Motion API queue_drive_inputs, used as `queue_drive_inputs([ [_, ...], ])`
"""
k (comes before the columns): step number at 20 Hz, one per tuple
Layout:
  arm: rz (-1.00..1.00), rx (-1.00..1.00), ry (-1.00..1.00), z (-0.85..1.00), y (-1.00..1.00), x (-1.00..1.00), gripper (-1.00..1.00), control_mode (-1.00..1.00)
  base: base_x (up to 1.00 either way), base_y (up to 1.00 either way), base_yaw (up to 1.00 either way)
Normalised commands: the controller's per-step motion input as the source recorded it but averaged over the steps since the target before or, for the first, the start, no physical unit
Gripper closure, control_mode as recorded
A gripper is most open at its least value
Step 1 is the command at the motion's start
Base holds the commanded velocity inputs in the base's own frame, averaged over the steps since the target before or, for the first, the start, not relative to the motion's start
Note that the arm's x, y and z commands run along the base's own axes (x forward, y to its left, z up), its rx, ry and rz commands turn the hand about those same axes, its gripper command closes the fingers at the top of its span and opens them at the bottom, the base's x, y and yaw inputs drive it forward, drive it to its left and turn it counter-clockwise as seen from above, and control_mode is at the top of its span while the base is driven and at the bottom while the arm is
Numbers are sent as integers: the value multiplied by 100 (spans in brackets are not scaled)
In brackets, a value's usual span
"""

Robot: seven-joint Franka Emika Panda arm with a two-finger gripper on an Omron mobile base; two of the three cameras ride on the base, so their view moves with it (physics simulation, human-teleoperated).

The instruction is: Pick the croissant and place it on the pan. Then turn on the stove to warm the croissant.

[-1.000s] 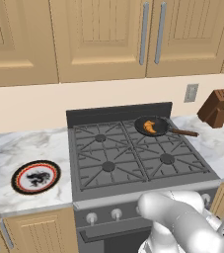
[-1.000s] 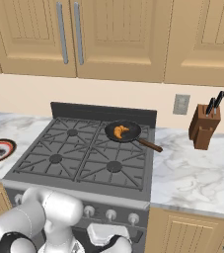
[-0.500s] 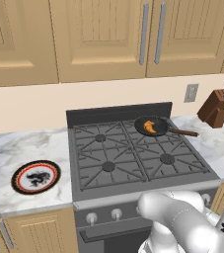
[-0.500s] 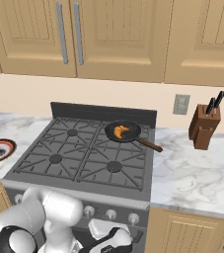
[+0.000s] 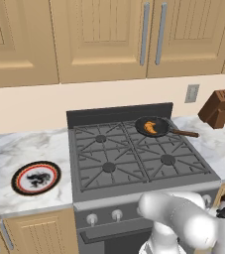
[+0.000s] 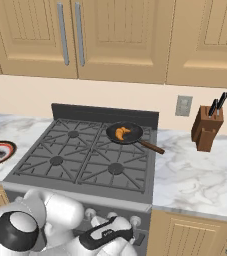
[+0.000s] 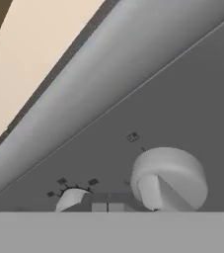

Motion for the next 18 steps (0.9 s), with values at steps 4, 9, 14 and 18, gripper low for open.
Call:
queue_drive_inputs([
  [4, -5, 0, 18, -61, -46, 0, 100, -100, 0, 0, 0],
  [9, -5, 0, 14, -84, -27, 0, 100, -100, 0, 0, 0],
  [14, -3, 0, 13, -99, -2, 5, 100, -100, 0, 0, 0],
  [18, -3, -2, 13, -100, 0, 16, 100, -100, 0, 0, 0],
])
